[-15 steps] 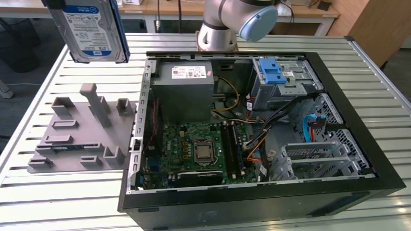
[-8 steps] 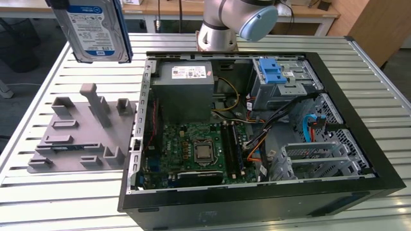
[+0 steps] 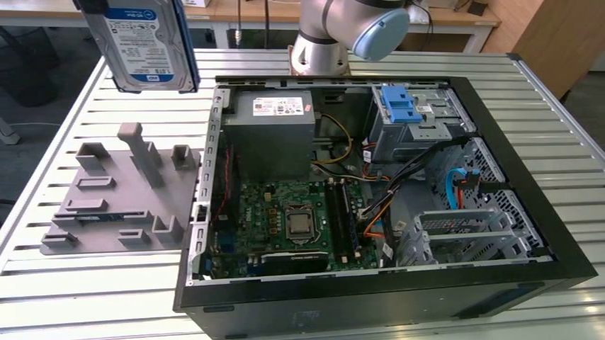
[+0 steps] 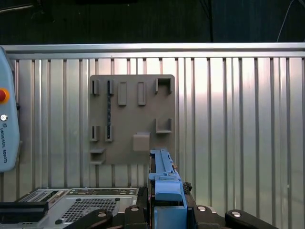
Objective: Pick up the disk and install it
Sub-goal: 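Pick up the disk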
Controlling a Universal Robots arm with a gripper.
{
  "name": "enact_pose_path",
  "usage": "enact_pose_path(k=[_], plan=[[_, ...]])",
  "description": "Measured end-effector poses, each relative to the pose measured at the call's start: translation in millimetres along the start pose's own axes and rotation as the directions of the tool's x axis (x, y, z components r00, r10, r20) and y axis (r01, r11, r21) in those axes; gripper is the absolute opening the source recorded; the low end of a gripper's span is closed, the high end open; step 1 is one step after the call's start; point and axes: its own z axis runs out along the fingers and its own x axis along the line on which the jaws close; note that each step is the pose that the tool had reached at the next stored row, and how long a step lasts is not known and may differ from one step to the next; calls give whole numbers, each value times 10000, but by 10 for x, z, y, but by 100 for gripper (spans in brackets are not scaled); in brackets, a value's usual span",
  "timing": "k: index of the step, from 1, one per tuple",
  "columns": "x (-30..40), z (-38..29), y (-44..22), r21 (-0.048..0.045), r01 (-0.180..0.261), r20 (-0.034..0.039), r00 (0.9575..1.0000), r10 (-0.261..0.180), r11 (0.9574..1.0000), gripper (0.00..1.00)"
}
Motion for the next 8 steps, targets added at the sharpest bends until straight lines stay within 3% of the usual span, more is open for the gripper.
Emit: enact_pose_path(k=[8], plan=[[-1,0,-59,0,0,0,10000,0,10000,36]])
